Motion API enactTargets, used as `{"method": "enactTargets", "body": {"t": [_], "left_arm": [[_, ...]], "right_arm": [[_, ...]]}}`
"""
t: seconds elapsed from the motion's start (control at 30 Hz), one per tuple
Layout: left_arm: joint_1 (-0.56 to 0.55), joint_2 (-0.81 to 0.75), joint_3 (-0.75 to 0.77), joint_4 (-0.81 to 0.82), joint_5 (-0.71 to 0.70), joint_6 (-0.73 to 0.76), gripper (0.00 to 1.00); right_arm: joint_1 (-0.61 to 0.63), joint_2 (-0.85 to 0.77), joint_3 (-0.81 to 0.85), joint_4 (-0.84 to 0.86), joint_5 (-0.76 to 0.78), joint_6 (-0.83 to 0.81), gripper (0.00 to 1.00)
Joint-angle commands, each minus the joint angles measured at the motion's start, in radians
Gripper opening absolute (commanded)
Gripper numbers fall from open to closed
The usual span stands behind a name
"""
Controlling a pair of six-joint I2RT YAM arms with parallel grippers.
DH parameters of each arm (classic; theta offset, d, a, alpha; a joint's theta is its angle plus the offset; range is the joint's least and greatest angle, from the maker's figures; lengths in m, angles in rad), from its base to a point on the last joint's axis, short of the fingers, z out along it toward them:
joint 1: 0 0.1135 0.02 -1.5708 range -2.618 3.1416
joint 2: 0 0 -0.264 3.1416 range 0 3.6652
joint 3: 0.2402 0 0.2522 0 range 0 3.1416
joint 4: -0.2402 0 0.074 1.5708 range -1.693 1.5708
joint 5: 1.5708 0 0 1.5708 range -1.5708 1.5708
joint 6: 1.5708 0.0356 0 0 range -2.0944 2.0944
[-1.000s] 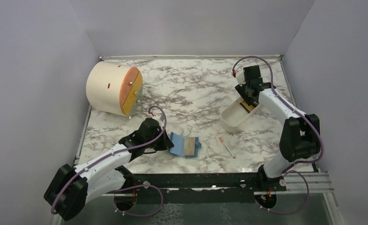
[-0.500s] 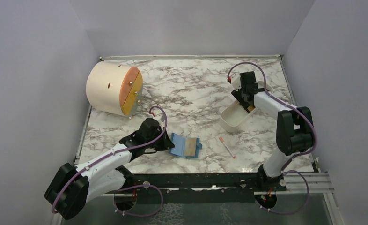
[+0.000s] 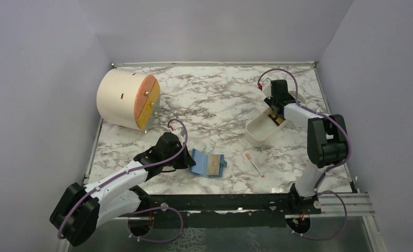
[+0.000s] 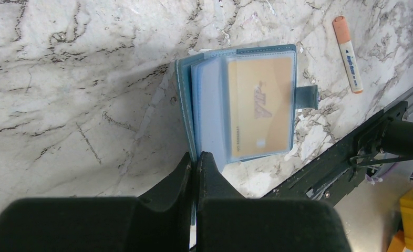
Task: Put the credit cards into the card holder
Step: Pick up the credit card from the storage box.
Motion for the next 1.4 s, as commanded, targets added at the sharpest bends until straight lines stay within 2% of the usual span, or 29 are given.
{"method": "enactTargets", "body": {"t": [0.0, 0.13, 0.47, 0.8, 1.17, 1.37], "left_arm": [[0.001, -0.011, 0.008, -0.002, -0.017, 0.011, 0.00], [0.001, -0.005, 0.011, 0.001, -0.017, 0.011, 0.00], [0.001, 0.010, 0.011, 0.011, -0.014, 0.007, 0.00], [0.001, 0.004, 0.004, 0.014, -0.009, 0.004, 0.00], [0.001, -0.002, -0.001, 0.026, -0.005, -0.008, 0.00], [0.001, -0.009, 0.000, 0.022, -0.003, -0.013, 0.00]], "right_arm": [[-0.010, 0.022, 0.022, 0.083, 0.016, -0.028, 0.49], [-0.022, 0.039, 0.034, 0.069, -0.009, -0.030, 0.42], [-0.031, 0.037, 0.046, 0.071, -0.010, -0.036, 0.31], [-0.035, 0.036, 0.051, 0.058, -0.023, -0.040, 0.14], [-0.034, -0.004, 0.103, -0.080, -0.060, 0.035, 0.02], [-0.033, -0.052, 0.137, -0.205, -0.106, 0.078, 0.01]]}}
